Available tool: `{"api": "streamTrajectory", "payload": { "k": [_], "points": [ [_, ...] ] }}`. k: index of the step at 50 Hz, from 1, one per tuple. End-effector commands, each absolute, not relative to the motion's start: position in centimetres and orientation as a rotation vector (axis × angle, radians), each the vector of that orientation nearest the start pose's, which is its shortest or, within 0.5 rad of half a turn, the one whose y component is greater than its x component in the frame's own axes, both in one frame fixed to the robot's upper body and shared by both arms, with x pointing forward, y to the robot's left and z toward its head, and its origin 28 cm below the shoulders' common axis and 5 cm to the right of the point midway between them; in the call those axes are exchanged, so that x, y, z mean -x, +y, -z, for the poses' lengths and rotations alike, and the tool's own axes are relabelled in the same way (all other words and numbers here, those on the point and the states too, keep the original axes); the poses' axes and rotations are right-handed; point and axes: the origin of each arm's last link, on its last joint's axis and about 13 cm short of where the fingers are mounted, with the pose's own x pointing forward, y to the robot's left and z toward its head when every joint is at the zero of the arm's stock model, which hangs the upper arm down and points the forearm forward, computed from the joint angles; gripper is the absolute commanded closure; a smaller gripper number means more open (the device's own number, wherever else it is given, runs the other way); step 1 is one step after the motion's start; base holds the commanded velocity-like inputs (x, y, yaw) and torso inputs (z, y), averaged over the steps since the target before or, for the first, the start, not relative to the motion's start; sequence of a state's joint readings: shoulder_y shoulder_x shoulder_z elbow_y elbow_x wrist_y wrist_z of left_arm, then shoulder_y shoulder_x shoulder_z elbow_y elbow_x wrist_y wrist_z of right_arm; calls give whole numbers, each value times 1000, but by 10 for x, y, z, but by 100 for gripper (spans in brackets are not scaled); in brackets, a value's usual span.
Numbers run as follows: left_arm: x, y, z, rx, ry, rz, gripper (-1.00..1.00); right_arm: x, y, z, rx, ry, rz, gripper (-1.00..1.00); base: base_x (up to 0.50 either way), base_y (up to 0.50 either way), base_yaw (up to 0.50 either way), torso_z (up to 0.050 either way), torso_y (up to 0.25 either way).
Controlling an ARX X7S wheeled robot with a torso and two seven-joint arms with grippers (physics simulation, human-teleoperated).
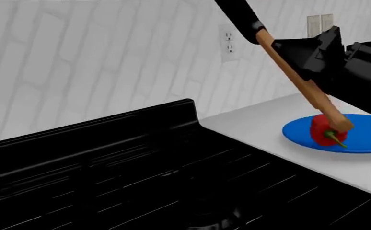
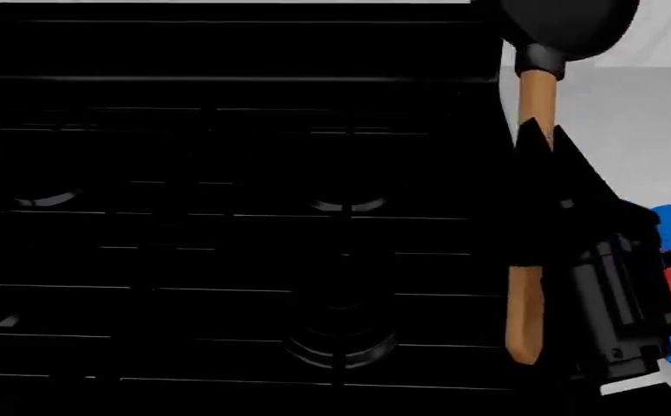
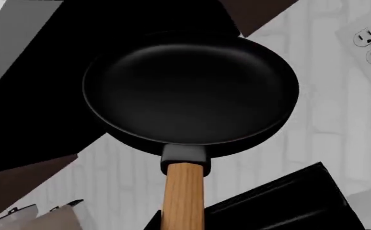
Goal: Pick up the pan and dump the vegetables in it onto the plate. Then return the pan to the stove.
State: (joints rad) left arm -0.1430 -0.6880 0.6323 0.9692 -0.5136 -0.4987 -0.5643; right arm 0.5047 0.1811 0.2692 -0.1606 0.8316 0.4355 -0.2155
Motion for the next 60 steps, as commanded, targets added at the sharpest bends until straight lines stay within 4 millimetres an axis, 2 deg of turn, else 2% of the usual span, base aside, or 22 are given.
{"api": "streamTrajectory", "payload": {
  "k": [1,6,13,23,33,43,60],
  "points": [
    [-134,184,-139,-125,-130,449,-100,-250,-129,-226,-263,-541,-436,100,0,0,0,0,0],
    [-134,184,-138,-121,-132,448,-100,-245,-120,-231,-152,-478,-459,100,0,0,0,0,2],
    [-135,187,-138,-117,-138,426,-100,-244,-112,-231,-114,-407,-499,100,0,0,0,1,1],
    [-134,190,-138,-112,-144,405,-100,-251,-97,-218,-82,-280,-572,100,0,0,0,0,2],
    [-131,192,-139,-110,-149,397,-100,-255,-97,-208,-74,-233,-591,100,0,0,0,1,3],
    [-130,193,-138,-110,-150,392,-100,-260,-90,-187,-91,-168,-620,100,0,0,0,1,2],
    [-130,195,-137,-102,-157,382,-100,-276,-68,-169,-5,-6,-697,100,0,0,0,1,2]
  ]
}}
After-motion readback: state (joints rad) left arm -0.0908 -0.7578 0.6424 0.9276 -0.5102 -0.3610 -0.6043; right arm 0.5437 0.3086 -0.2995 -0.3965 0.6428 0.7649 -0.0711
